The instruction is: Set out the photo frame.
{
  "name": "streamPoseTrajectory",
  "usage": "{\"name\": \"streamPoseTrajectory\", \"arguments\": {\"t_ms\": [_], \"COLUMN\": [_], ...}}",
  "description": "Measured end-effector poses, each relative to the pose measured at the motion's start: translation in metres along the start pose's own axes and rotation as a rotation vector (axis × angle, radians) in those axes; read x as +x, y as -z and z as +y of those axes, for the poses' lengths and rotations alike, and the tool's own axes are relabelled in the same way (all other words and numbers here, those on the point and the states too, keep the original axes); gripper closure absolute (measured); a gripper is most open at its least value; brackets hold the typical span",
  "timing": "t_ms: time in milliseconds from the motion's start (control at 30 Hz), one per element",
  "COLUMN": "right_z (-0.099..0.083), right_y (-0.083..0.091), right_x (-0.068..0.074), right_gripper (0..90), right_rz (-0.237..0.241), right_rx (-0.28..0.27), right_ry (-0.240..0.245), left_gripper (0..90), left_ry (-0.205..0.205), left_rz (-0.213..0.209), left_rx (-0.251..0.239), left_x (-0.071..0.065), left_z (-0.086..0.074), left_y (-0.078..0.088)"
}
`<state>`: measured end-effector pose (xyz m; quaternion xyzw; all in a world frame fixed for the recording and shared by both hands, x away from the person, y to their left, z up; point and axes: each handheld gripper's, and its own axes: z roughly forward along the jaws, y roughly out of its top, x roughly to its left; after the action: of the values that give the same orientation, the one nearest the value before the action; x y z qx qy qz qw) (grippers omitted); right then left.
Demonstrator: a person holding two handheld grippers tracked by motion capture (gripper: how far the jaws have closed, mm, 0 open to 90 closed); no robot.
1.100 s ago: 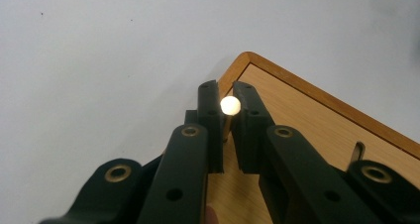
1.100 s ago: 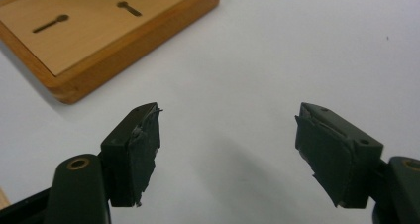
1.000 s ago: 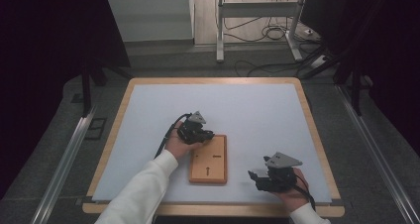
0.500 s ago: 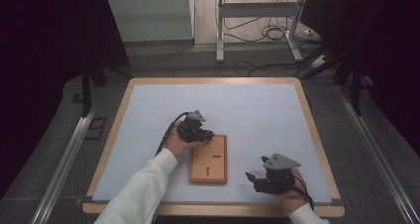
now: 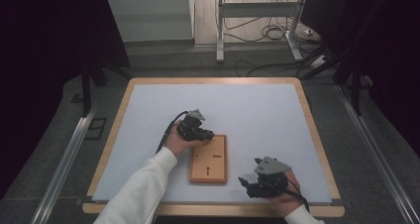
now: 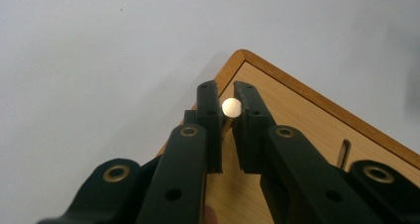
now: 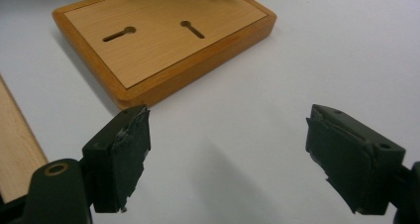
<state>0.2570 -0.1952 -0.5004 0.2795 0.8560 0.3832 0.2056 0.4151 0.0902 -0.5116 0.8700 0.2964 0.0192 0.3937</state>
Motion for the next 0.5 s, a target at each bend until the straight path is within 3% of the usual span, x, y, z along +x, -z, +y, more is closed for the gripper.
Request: {"name": "streamPoseTrajectory", "arguments": {"t_ms": [500], "right_z": [0.018], "right_y": [-0.016], "right_x": [0.025], "right_gripper": [12.8], "right_rz": [0.013], "right_rx": [0.034], "right_ry": [0.096], "left_gripper": [82.6], "left_ry": [0.021], "left_rz": [-0.055], "left_rx": [0.007], "left_x": [0.011], "left_z": [0.003], "left_y": [-0.001]}}
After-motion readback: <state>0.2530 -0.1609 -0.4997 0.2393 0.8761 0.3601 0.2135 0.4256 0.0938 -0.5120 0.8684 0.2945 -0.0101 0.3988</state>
